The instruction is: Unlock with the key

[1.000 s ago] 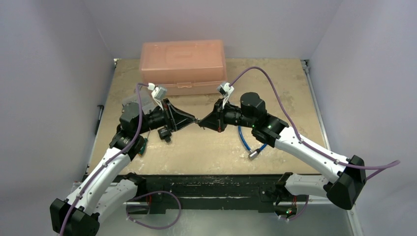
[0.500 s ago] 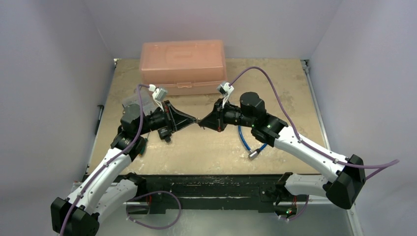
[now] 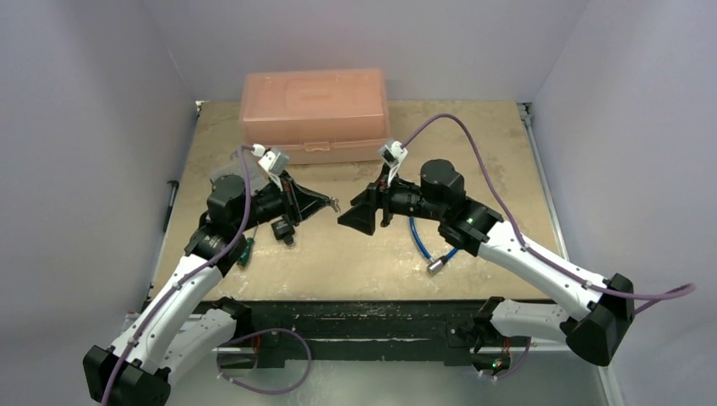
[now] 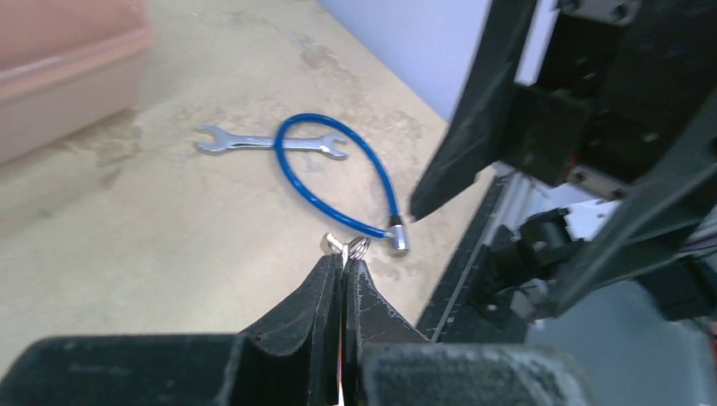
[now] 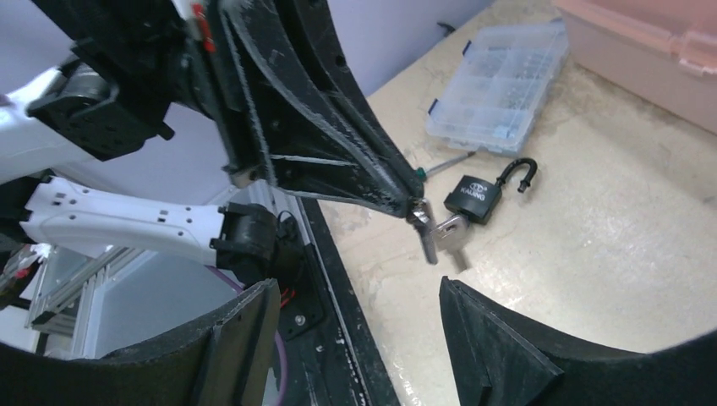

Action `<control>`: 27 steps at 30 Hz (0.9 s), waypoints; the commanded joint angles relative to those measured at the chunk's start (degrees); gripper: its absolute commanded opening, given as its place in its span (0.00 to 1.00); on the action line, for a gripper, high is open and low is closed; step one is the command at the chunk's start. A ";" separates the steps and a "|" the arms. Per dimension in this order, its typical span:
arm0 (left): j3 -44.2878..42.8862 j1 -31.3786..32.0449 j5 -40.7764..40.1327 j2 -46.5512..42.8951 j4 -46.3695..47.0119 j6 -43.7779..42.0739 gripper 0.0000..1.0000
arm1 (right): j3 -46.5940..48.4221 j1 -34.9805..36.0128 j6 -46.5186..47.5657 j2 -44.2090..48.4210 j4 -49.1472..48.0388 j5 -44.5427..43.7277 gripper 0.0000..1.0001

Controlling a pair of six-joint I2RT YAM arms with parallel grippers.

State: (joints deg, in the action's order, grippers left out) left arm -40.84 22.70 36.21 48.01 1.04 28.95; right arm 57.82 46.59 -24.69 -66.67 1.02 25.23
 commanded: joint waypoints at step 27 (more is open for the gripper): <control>-5.49 13.51 -12.00 1.22 -10.09 -71.11 0.00 | 7.97 -1.15 -14.35 8.22 25.44 -34.95 0.74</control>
State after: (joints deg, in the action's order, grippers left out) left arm -46.13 35.83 20.80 50.17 -10.39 -30.79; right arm 63.75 45.58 -37.04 -60.60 26.26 -7.81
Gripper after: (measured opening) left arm 0.030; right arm 0.736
